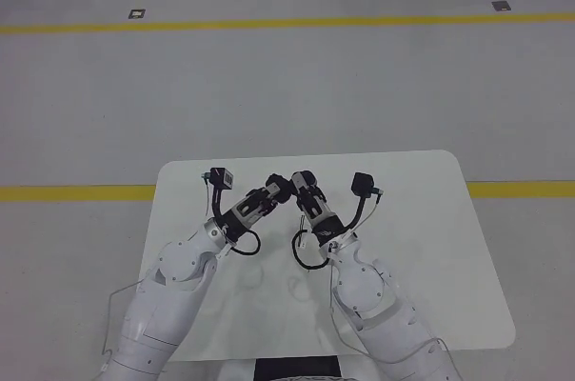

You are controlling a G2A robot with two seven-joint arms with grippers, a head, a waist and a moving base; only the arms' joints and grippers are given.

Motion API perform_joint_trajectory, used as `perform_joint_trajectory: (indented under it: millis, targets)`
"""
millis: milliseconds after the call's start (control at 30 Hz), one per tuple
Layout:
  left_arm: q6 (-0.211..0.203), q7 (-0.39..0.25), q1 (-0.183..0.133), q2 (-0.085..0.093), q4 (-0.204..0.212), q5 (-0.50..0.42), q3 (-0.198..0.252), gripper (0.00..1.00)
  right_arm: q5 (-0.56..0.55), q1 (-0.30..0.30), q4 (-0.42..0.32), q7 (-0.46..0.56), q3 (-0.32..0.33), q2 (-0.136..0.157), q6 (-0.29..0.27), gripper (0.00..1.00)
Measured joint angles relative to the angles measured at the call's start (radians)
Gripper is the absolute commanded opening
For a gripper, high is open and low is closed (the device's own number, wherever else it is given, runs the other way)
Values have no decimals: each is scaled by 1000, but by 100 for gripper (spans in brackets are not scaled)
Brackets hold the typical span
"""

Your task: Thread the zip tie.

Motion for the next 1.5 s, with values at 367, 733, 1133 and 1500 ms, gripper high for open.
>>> perform_joint_trajectory:
  millis: [367, 733, 1133, 1500]
  targets:
    - [0, -16, 5, -2, -13, 22, -6, 0, 2, -3, 0, -5, 9, -3, 2, 100]
    - [0, -33, 37, -2, -66, 26, -38, 0, 56, -20, -3, -40, 63, -6, 30, 100]
    - [0, -101, 96, -15, -156, -57, -128, 0, 92, -43, -1, -36, 121, -4, 71, 100]
    - [0, -111, 105, -25, -192, -107, -137, 0, 61, -48, -8, -38, 115, -5, 100, 100]
